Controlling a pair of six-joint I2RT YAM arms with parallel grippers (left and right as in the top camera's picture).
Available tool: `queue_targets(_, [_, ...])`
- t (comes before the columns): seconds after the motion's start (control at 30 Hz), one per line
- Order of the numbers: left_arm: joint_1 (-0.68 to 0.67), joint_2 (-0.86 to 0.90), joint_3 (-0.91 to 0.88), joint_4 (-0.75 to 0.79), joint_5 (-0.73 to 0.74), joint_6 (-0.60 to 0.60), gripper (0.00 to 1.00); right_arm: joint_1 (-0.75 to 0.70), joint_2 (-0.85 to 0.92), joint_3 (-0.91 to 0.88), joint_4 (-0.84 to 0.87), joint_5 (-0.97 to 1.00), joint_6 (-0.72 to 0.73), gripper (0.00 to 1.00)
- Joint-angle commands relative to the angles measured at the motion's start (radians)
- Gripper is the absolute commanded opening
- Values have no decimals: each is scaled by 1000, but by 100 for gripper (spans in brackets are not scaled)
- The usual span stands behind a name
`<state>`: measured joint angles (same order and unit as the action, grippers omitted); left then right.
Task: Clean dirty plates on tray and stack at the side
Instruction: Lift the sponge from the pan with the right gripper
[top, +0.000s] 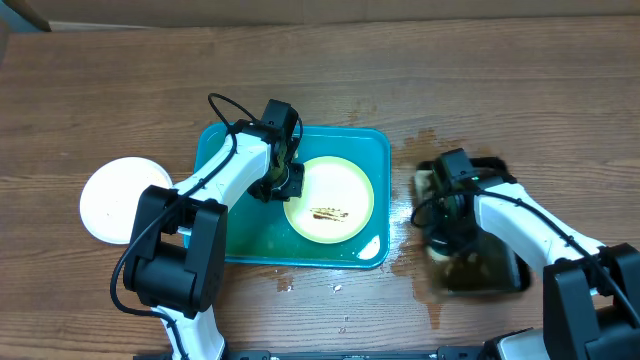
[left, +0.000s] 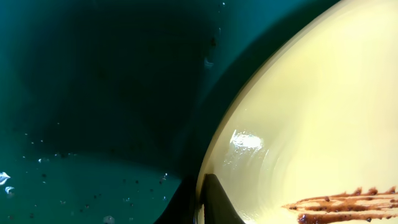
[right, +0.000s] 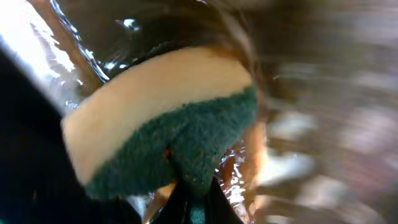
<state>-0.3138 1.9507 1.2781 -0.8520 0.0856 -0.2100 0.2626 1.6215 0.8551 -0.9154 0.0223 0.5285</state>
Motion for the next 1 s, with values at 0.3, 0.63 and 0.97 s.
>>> queue_targets(0.3, [-1,11,-13,-11,-7,-15,4,45,13,30,175,-241,-114,4])
queue_targets(0.63, [-1,11,-13,-11,-7,-15,4,109,13,28,114,-45,-118,4])
queue_targets(0.97, [-1,11,-13,-12,-5,-41,4,77,13,29,253,-32,-120,4])
